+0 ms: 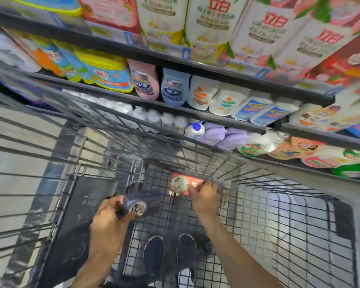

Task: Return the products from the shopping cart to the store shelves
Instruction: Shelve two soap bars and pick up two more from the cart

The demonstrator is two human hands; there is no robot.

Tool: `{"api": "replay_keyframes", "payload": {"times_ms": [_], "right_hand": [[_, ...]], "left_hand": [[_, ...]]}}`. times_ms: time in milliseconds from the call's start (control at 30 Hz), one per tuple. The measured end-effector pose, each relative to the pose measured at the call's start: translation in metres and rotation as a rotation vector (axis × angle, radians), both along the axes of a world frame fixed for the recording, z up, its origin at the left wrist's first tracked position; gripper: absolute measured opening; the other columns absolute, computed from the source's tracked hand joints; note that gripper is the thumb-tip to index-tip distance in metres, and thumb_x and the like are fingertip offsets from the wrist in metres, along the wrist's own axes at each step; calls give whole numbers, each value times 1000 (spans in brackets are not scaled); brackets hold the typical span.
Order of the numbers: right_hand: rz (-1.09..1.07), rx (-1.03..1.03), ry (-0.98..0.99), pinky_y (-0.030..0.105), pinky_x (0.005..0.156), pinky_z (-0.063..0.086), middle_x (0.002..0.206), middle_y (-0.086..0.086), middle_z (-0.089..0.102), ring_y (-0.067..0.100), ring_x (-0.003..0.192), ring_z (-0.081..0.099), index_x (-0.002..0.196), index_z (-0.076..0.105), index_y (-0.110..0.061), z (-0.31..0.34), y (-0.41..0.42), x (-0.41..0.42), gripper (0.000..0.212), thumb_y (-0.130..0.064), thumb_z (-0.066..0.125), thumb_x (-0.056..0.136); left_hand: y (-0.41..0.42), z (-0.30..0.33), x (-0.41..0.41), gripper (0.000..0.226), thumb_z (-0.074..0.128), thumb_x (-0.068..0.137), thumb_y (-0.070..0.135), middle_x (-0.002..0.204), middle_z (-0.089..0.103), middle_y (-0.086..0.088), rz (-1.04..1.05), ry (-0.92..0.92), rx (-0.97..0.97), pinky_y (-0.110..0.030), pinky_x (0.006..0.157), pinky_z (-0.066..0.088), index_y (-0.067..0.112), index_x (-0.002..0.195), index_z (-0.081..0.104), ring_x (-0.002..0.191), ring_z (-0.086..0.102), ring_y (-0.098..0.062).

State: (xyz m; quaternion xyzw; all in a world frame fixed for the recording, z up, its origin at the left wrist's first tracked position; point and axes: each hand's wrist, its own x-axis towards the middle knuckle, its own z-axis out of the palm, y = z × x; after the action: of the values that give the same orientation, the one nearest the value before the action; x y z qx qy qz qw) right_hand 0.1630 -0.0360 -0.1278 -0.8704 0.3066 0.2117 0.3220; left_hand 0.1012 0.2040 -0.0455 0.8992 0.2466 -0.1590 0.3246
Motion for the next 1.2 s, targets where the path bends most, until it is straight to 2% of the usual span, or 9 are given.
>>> {"api": "replay_keyframes", "payload": {"times_ms": [267, 433, 567, 667, 767, 833, 933, 1100, 1200], "right_hand": [[-244, 339, -201, 27, 67, 48, 77, -1, 56, 23, 75, 56, 87, 48, -22, -7, -16, -18, 43, 4, 80, 74], [-215, 480, -221, 42, 75, 51, 82, 7, 57, 27, 79, 57, 89, 52, -13, 27, -30, -44, 40, -21, 85, 69], [-267, 586, -256, 21, 68, 58, 91, 6, 60, 15, 81, 63, 98, 59, -10, 74, -53, -56, 21, 7, 66, 87], [-289, 646, -322, 18, 68, 56, 88, 14, 54, 4, 69, 62, 109, 56, 8, 134, -74, -72, 38, 15, 72, 75], [-384, 741, -373, 18, 70, 52, 84, 13, 44, 8, 72, 50, 111, 53, 14, 217, -98, -93, 81, -24, 96, 54], [-409, 722, -445, 19, 67, 52, 82, 19, 53, 12, 74, 55, 109, 58, 8, 265, -116, -111, 81, -28, 98, 49], [-460, 592, -559, 11, 63, 51, 90, 18, 63, 3, 67, 62, 109, 60, 4, 341, -150, -140, 45, 12, 80, 69], [-487, 413, -701, 8, 66, 50, 89, 1, 77, 1, 80, 70, 103, 69, -7, 437, -212, -190, 40, 11, 82, 69], [-572, 315, -801, 10, 71, 52, 90, -4, 78, 4, 87, 71, 104, 71, -10, 491, -253, -235, 44, 2, 88, 65]], "left_hand": [[-2, 27, -2, 58, 84, 78, 25, 116, 69, 0, 77, 73, -47, -46, 100, 53, 17, 131, 59, 100, 68, -19], [1, 45, -9, 58, 86, 75, 19, 110, 73, 4, 69, 39, -98, -41, 97, 55, 19, 128, 63, 96, 70, -13], [0, 76, -12, 49, 86, 72, 7, 106, 69, 6, 50, -17, -252, -24, 91, 54, 29, 112, 66, 92, 66, -6], [-10, 118, -9, 48, 86, 75, 17, 104, 68, 9, -50, -28, -292, -7, 82, 50, 43, 107, 62, 93, 65, -7], [-28, 166, 1, 47, 86, 72, 0, 103, 74, -8, -35, -40, -385, -4, 68, 51, 13, 114, 69, 91, 71, -20], [-48, 199, 7, 48, 84, 75, 0, 102, 72, -10, -69, -84, -418, -13, 68, 54, 11, 117, 66, 88, 69, -23], [-86, 256, 19, 54, 88, 73, 11, 108, 73, -7, -134, -136, -474, -34, 87, 55, 22, 121, 66, 94, 70, -20], [-158, 344, 26, 34, 81, 82, 13, 75, 72, 7, -174, -127, -678, -13, 59, 55, 11, 112, 66, 58, 65, 4], [-219, 407, 12, 51, 86, 64, -11, 102, 74, -14, -393, -170, -757, -10, 58, 54, -4, 110, 64, 75, 72, -11]]}}
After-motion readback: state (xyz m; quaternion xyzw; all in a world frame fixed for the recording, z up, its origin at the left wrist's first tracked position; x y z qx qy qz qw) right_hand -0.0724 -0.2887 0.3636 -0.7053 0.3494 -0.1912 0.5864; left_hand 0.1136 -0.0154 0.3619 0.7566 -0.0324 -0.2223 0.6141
